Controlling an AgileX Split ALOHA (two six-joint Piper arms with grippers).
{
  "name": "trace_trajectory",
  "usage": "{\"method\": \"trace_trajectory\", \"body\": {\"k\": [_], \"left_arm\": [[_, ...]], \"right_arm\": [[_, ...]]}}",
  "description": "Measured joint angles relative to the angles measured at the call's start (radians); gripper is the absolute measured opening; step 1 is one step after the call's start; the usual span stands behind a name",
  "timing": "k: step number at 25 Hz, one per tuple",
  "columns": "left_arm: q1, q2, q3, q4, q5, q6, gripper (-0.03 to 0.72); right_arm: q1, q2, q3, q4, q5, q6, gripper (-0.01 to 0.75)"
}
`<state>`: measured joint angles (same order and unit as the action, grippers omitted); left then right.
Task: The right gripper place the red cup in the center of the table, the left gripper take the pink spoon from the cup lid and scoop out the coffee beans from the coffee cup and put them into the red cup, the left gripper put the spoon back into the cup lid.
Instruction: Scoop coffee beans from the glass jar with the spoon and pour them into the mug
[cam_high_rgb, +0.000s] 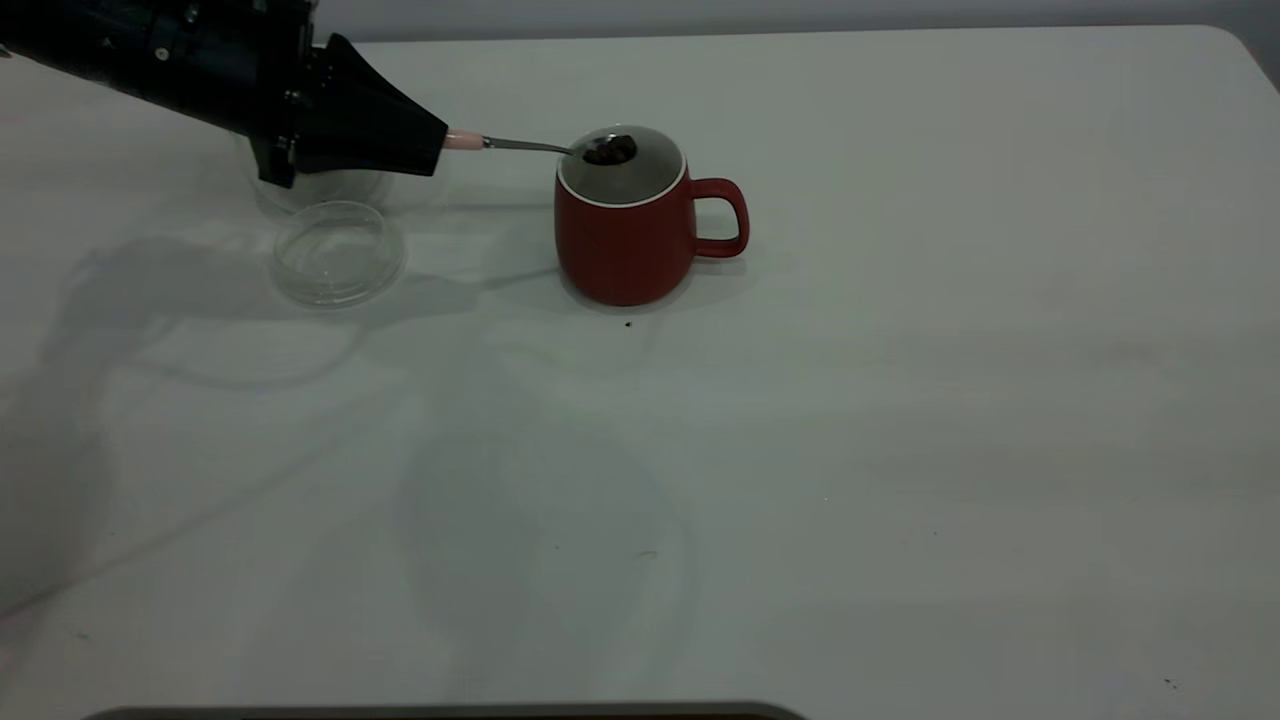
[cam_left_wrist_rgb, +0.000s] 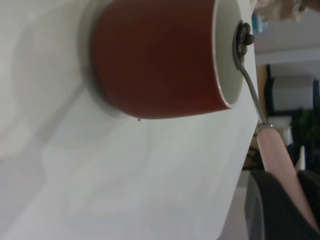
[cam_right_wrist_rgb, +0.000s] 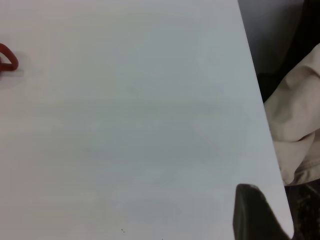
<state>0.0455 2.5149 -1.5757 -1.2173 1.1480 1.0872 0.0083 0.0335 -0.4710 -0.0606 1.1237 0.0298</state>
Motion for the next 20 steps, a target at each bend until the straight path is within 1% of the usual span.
{"method": "trace_trajectory", "body": {"k": [5, 9, 15, 20], "left_arm": [[-0.005, 0.000, 0.000, 0.001, -0.005, 0.121, 0.121], [-0.005, 0.000, 0.000, 0.001, -0.041, 0.215, 0.121], [-0.005, 0.000, 0.000, 0.002, -0.073, 0.288, 0.121], [-0.005, -0.004, 0.000, 0.002, -0.079, 0.323, 0.121]], "right_arm": [[0.000, 0.000, 0.000, 0.000, 0.000, 0.000, 0.239], [0.000, 0.000, 0.000, 0.000, 0.000, 0.000, 0.239], [0.000, 0.000, 0.000, 0.000, 0.000, 0.000, 0.239], [0.000, 0.000, 0.000, 0.000, 0.000, 0.000, 0.239]]}}
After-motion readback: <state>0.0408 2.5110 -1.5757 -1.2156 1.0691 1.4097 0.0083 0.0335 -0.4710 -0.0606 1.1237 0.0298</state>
